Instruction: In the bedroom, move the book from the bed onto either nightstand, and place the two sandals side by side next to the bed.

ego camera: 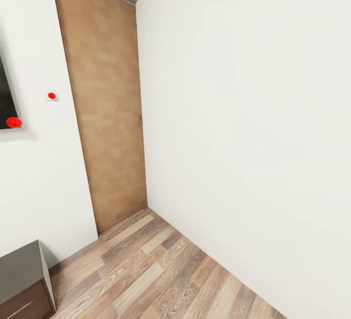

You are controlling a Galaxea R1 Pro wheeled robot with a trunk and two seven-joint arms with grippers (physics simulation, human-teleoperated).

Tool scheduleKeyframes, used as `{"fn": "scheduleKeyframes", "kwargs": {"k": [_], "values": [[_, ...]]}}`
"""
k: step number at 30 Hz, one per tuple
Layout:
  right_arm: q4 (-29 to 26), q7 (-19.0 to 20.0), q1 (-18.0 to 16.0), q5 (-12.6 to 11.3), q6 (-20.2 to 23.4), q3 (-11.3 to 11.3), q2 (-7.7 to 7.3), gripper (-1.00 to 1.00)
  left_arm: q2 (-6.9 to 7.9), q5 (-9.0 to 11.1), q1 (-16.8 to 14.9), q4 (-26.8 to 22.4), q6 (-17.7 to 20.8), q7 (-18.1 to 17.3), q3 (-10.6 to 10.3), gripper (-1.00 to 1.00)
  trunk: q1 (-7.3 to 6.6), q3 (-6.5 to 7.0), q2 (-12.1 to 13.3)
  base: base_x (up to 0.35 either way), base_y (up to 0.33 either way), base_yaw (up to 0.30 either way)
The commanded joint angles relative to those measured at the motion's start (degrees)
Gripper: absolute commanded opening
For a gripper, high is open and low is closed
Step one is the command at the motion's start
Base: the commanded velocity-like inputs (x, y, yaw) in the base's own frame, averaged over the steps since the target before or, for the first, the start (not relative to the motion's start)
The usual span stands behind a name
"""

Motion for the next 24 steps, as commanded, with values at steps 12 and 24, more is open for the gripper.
{"fn": "scheduleKeyframes", "kwargs": {"k": [12, 24], "values": [[0.00, 0.01, -0.02, 0.03, -0.07, -0.11, 0.02, 1.00, -0.01, 0.00, -0.02, 0.00, -0.11, -0.01, 0.11, 1.00, 0.02, -0.06, -0.03, 0.103, 0.000, 0.007], [0.00, 0.01, -0.02, 0.06, -0.07, -0.10, 0.02, 1.00, -0.01, 0.00, -0.02, 0.00, -0.11, 0.08, 0.05, 1.00, 0.02, -0.06, -0.03, 0.062, -0.066, 0.000]]}}
